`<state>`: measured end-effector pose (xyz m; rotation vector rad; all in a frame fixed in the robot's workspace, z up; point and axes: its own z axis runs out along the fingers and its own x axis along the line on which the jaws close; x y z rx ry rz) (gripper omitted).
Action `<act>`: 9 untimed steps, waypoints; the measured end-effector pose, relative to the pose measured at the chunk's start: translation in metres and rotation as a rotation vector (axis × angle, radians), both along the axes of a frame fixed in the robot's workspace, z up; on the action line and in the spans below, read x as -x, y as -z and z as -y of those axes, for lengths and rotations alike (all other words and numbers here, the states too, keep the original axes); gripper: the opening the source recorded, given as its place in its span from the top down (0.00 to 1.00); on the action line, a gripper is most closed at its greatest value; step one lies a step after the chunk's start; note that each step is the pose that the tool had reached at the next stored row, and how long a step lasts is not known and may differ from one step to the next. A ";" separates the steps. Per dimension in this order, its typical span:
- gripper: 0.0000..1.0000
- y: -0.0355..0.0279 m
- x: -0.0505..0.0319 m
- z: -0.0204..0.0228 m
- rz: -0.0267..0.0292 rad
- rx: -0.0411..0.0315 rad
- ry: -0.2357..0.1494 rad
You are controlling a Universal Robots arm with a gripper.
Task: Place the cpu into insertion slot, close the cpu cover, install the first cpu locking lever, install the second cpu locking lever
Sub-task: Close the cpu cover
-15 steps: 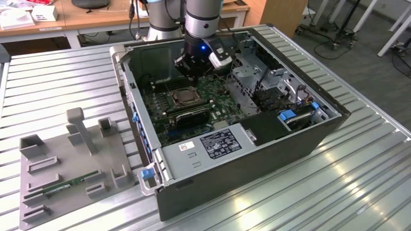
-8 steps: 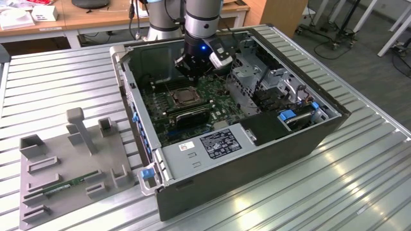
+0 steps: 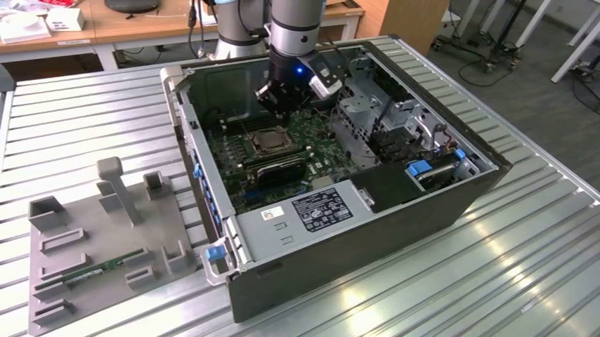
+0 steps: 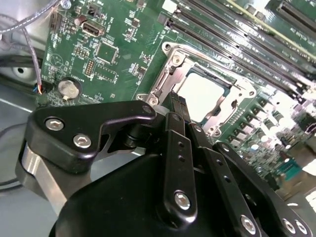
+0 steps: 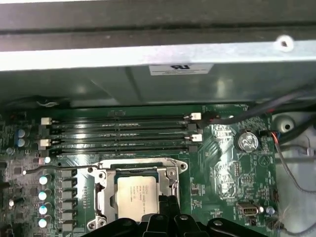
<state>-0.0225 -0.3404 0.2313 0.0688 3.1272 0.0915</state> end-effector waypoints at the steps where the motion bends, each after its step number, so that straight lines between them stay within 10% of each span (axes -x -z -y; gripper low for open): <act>1: 0.89 0.0003 0.0000 0.0000 0.0026 0.0003 -0.008; 9: 0.89 0.0012 0.0009 0.0000 0.0098 0.0103 -0.027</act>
